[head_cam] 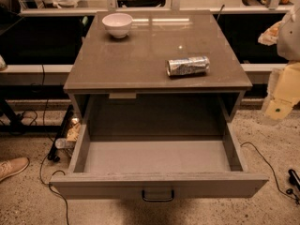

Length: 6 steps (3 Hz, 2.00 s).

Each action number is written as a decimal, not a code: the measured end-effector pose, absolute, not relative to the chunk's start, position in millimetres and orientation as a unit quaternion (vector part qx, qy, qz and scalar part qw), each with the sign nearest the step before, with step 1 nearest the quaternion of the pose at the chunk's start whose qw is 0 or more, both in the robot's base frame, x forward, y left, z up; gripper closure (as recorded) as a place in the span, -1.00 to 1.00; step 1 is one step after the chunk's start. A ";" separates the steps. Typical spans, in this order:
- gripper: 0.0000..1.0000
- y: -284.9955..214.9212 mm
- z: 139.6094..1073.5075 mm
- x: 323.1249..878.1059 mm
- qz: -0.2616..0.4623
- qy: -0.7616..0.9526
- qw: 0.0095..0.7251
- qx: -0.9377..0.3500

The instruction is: Place redbull can into top drawer

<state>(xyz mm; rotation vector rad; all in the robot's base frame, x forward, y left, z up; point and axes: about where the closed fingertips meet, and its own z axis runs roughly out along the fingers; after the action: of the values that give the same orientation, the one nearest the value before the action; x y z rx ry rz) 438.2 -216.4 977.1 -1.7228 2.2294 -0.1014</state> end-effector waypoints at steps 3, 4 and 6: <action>-1.00 -226.4 965.7 468.0 0.002 0.760 0.212 -0.614; -1.00 -228.6 949.6 523.5 0.061 0.719 0.252 -0.645; -1.00 -190.3 902.1 619.7 0.119 0.677 0.250 -0.682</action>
Offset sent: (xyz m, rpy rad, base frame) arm 0.0143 -0.0022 -0.0197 0.0792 -0.0107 0.0479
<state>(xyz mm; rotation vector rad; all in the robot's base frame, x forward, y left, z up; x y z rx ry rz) 619.7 -190.3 902.1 -1.8559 1.8433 0.3228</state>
